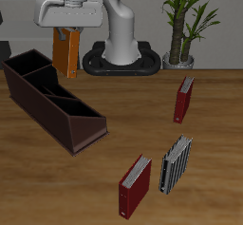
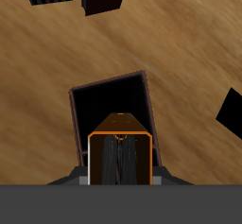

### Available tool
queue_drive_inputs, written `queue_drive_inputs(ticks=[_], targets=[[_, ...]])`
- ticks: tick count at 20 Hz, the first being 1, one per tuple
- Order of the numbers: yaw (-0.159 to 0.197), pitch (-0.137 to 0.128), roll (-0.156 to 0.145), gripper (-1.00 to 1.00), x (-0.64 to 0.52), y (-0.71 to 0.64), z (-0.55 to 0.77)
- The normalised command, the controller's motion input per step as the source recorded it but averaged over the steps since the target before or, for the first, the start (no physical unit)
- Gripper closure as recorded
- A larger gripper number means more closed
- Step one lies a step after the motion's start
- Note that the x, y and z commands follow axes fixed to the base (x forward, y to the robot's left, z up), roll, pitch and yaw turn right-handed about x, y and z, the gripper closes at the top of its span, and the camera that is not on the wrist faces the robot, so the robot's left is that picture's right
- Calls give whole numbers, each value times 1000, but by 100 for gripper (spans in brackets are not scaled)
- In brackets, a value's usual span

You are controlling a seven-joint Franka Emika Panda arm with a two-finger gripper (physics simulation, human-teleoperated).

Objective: Place the orange book into the right desk caddy's left compartment

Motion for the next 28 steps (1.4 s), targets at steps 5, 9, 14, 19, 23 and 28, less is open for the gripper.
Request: queue_drive_inputs(ticks=[5,9,14,19,23,28], targets=[[-20,32,18,100,260,55,-87],[23,-18,25,100,166,93,7],[0,-5,-8,100,183,-3,4],[-18,13,-18,100,57,-91,-46],[-1,15,13,100,118,42,-89],[-7,14,18,100,113,73,-63]])
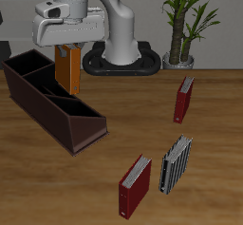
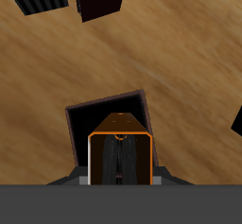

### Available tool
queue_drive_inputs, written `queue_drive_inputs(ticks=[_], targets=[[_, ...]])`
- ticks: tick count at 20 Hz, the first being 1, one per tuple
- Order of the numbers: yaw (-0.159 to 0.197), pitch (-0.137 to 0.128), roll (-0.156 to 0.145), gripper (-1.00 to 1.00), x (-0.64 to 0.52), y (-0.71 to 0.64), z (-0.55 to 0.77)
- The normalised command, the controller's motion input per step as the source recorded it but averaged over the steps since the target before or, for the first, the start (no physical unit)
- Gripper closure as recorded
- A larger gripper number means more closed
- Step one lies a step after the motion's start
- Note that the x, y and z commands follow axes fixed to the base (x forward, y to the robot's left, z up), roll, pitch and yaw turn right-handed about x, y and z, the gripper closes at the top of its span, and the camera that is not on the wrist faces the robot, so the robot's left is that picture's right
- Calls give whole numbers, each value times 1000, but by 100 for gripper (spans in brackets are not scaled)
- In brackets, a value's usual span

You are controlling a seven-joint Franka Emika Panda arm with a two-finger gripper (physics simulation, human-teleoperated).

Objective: Place the orange book into the right desk caddy's left compartment

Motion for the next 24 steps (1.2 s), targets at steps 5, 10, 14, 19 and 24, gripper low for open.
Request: queue_drive_inputs(ticks=[5,10,14,19,24], targets=[[-10,-7,15,100,134,96,46],[-9,15,12,100,146,82,-69],[-7,22,23,100,94,112,-167],[-7,11,24,100,3,84,-190],[-7,4,4,100,-46,49,-59]])
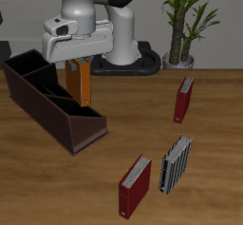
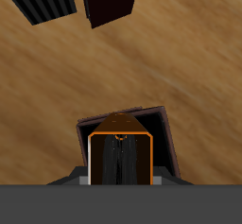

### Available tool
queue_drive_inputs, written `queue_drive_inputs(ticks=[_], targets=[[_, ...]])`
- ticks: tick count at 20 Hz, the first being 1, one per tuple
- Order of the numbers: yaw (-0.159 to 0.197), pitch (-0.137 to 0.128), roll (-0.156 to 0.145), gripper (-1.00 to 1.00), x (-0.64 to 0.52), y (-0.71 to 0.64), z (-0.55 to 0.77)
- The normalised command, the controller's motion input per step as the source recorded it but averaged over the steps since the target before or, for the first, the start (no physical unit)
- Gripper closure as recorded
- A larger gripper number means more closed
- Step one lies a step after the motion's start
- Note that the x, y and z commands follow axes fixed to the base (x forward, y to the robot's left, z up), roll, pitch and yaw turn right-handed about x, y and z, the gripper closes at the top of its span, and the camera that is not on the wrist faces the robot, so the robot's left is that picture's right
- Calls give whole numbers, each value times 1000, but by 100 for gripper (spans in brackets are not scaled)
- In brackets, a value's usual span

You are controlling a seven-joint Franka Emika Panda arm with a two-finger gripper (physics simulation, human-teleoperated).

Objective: Place the orange book into the right desk caddy's left compartment

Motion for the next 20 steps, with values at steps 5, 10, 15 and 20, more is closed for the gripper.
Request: queue_drive_inputs(ticks=[5,10,15,20], targets=[[-8,-30,-3,100,-138,35,98],[-7,-14,-16,100,-131,-23,38],[1,-2,-17,100,-16,-70,1],[-21,4,-24,100,-29,-101,-13]])
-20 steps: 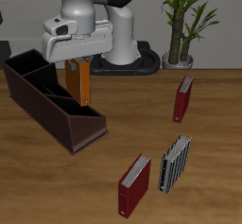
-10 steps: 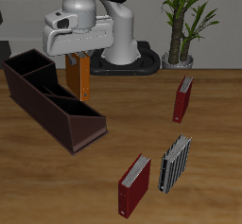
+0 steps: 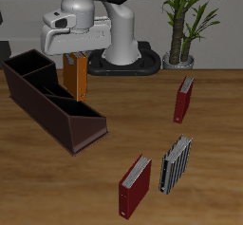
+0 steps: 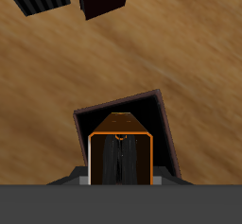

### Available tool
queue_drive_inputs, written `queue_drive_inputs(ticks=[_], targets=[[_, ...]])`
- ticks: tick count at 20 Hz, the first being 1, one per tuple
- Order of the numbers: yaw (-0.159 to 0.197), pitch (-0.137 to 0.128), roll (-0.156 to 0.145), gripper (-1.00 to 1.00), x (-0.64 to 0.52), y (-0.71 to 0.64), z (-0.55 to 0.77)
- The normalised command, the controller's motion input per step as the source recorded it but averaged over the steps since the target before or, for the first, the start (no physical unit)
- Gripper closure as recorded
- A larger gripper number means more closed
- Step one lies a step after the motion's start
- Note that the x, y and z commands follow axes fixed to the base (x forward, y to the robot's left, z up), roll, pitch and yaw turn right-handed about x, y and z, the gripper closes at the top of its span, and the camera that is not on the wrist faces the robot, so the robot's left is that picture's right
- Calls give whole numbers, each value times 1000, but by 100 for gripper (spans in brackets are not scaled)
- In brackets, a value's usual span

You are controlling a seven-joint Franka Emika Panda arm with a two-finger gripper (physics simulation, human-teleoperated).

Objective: Place the orange book into the right desk caddy's left compartment

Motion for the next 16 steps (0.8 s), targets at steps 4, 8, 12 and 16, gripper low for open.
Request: queue_drive_inputs(ticks=[4,8,12,16], targets=[[-9,2,-2,100,47,-17,-20],[-7,19,-12,100,47,-57,-106],[-5,18,-3,100,94,-33,-173],[-6,32,11,100,100,17,-207]])
